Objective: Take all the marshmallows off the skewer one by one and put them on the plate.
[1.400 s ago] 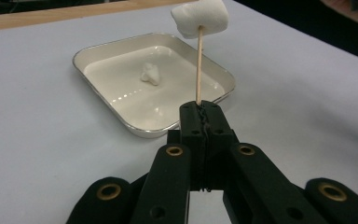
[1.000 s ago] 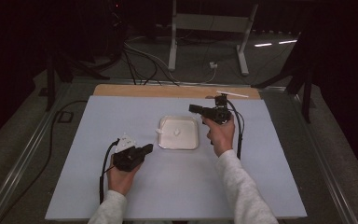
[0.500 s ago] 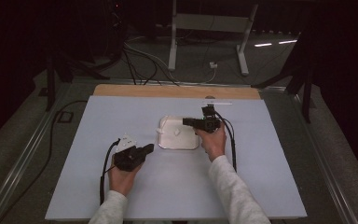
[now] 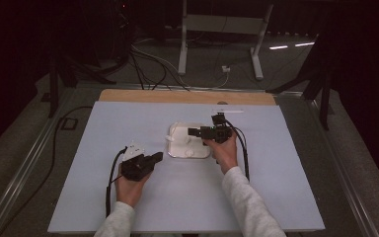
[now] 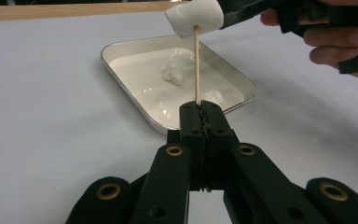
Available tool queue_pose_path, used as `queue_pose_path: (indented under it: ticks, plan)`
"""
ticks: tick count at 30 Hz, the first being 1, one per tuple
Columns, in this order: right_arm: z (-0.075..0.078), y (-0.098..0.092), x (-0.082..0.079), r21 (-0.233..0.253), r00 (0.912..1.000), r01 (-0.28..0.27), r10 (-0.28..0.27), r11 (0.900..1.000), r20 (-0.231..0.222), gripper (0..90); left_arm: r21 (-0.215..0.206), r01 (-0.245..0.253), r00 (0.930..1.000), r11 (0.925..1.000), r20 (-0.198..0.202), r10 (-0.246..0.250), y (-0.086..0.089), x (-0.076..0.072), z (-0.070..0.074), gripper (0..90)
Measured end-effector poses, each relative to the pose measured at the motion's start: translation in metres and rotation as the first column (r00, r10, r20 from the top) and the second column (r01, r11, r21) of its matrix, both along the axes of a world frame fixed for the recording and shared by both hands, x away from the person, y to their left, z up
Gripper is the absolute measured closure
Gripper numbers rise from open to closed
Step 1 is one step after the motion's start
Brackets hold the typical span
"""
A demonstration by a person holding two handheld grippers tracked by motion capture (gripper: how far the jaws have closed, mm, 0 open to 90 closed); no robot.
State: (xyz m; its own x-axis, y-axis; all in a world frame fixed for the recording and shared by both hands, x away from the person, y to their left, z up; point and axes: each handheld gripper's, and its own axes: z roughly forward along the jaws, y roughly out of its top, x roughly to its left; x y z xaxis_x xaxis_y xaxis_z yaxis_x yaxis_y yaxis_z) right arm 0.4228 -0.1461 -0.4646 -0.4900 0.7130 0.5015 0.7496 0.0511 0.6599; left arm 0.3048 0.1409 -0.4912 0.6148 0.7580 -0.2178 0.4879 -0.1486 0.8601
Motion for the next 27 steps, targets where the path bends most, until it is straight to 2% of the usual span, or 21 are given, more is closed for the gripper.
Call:
queue_pose_path:
  ticks: [10, 15, 22, 27]
  plan:
    - [0.009, 0.007, -0.011, 0.052, 0.9977, -0.068, 0.068, 0.996, 0.008, 25.7, -0.004, -0.010, 0.9999, 0.9999, 0.001, 0.010, 0.001, 0.000, 0.000, 90.0]
    - [0.012, 0.012, -0.016, 0.049, 0.9954, -0.096, 0.095, 0.994, 0.013, 26.0, -0.003, -0.014, 0.9999, 0.9999, 0.001, 0.014, 0.000, 0.000, 0.000, 90.0]
    - [0.014, 0.022, -0.022, 0.070, 0.9919, -0.127, 0.126, 0.989, 0.017, 26.0, -0.014, -0.017, 0.9998, 0.9997, 0.000, 0.017, 0.000, 0.000, 0.001, 90.0]
    - [0.011, 0.030, -0.025, 0.075, 0.9877, -0.156, 0.156, 0.985, 0.002, 25.1, -0.025, -0.018, 0.9998, 0.9995, -0.002, 0.018, -0.001, 0.001, 0.001, 90.0]
